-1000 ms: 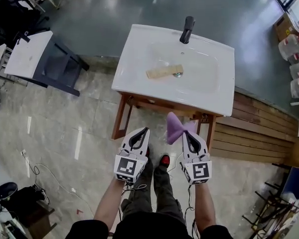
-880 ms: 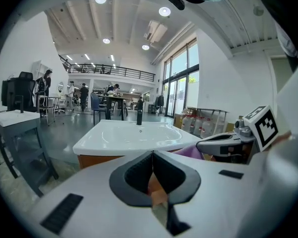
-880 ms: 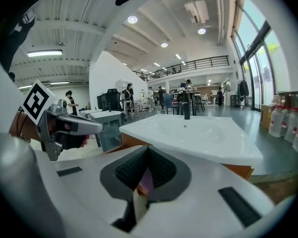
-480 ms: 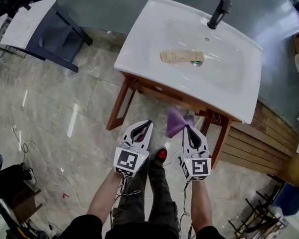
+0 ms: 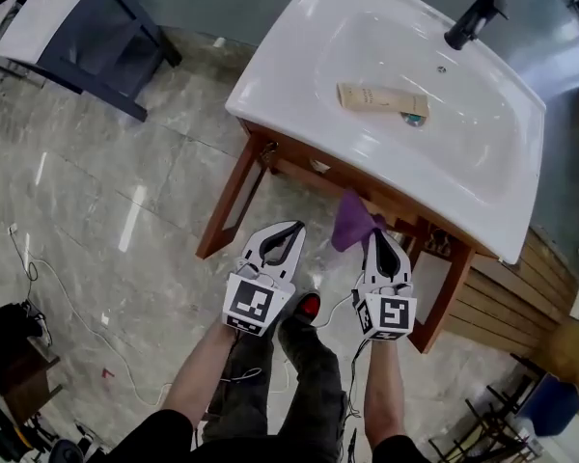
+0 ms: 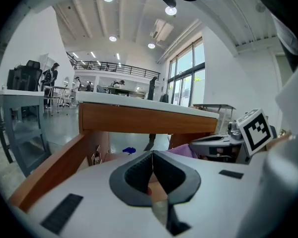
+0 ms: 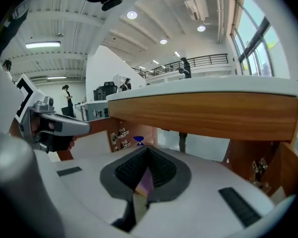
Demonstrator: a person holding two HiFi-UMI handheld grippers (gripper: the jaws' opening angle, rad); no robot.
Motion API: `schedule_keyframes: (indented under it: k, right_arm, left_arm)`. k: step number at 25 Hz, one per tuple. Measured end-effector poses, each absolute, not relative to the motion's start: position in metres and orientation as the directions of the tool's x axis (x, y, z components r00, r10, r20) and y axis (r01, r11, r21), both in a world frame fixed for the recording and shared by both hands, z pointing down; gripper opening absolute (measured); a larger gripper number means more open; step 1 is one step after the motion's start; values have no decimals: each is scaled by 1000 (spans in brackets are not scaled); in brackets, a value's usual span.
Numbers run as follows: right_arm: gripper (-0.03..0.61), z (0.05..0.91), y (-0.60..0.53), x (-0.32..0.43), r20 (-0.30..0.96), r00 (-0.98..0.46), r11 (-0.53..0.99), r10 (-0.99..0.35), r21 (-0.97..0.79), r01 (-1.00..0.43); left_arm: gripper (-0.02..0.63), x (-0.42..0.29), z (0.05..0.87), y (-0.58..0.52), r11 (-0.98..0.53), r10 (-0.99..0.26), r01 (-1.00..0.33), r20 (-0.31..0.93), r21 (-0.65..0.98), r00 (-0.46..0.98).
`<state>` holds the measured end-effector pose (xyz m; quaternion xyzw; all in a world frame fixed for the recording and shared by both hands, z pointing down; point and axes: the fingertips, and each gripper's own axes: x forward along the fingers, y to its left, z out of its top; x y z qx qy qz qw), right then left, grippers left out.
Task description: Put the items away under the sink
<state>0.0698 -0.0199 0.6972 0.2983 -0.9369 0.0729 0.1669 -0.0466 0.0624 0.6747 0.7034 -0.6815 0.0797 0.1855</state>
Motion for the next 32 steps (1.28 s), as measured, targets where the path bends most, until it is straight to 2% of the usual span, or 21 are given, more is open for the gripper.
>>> schedule_keyframes:
  k: [24,32]
  right_arm:
    - [29,792,-115,26,271,-737,772,-619,34,-635]
    - [31,833,-128,18,321,-698,744,-640,28,-668]
  left_arm:
    - [9,-80,772,15,-10,-945,-992,323,125,50]
    - [9,-85,785,17,1,-945,-992,325,128,41]
